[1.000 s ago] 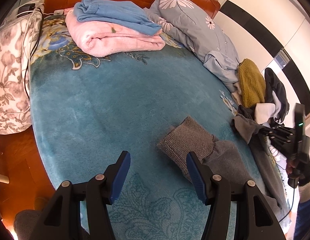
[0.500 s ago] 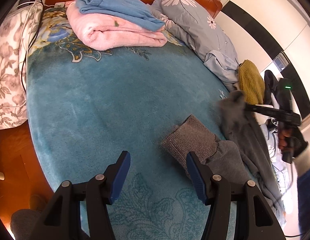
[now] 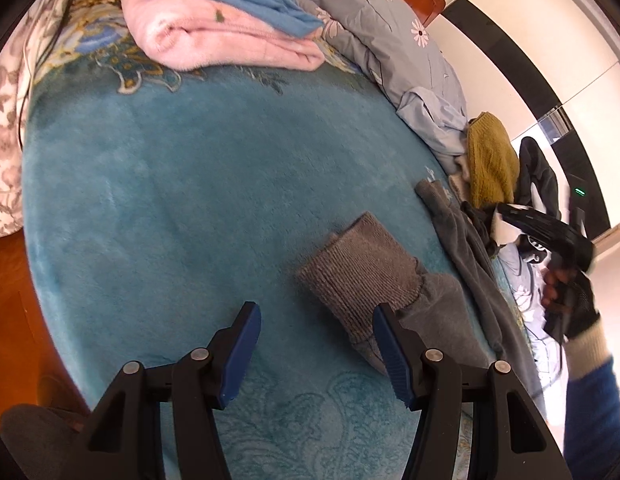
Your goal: Fold clothes
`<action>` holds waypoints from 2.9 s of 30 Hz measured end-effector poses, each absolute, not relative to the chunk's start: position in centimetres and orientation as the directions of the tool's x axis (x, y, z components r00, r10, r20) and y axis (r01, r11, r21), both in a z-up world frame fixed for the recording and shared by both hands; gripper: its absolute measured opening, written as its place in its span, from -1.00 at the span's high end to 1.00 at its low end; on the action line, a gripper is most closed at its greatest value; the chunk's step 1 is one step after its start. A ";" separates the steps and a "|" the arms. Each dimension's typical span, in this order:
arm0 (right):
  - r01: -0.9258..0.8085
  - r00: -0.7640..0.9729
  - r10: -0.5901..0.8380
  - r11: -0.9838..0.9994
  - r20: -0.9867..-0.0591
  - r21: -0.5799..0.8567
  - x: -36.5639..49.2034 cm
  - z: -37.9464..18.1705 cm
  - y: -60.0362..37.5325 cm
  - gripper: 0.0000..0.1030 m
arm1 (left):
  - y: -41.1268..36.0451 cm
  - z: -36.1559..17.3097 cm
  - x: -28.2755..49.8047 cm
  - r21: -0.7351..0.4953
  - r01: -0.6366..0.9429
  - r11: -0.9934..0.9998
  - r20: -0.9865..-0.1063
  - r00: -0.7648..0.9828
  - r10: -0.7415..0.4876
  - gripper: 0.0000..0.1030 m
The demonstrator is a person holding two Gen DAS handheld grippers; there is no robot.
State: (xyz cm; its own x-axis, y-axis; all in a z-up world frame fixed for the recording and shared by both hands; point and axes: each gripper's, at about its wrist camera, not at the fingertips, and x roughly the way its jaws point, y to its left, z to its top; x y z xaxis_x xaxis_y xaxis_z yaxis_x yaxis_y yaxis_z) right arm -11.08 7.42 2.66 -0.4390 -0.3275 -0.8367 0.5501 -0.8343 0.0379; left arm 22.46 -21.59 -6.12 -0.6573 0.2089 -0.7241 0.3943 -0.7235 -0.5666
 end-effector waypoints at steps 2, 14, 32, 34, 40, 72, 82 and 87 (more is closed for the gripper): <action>0.563 -0.463 -0.390 -0.823 -0.796 0.076 -8.2 5.0 10.5 0.15 | -20.9 -6.2 22.2 -0.569 0.381 -0.729 -0.721 -0.656 0.220 -0.21; 0.140 -0.605 -0.047 -0.989 -0.795 -0.049 10.4 7.7 36.9 -0.04 | -19.0 -6.9 18.8 -0.669 0.321 -0.671 -0.658 -0.675 0.333 0.67; -0.434 -0.696 -0.122 -0.713 -0.707 0.551 26.5 0.5 53.1 -0.11 | -16.6 4.8 21.2 -0.647 0.103 -0.755 -0.497 -0.809 0.315 0.73; -0.420 -0.705 -0.111 -0.731 -0.701 0.538 25.8 0.6 51.9 -0.11 | -16.7 4.8 21.7 -0.644 0.114 -0.757 -0.505 -0.806 0.308 0.73; -0.407 -0.755 -0.016 -0.772 -0.656 0.488 26.5 2.6 49.9 -0.11 | -17.0 4.0 22.2 -0.653 0.148 -0.743 -0.530 -0.790 0.308 0.73; -0.110 -0.919 -0.211 -0.676 -0.334 0.729 25.0 8.6 51.4 0.98 | -18.2 8.9 26.0 -0.663 0.124 -0.739 -0.481 -0.827 0.293 0.72; -0.297 -0.786 -0.233 -0.671 -0.573 0.680 12.1 3.4 52.2 0.97 | -17.9 -0.9 12.8 -0.537 0.370 -0.758 -0.764 -0.594 0.251 0.66; -0.380 -0.738 -0.231 -0.635 -0.634 0.673 10.3 -0.4 52.9 0.96 | -18.2 -3.0 10.1 -0.558 0.369 -0.743 -0.763 -0.581 0.285 0.65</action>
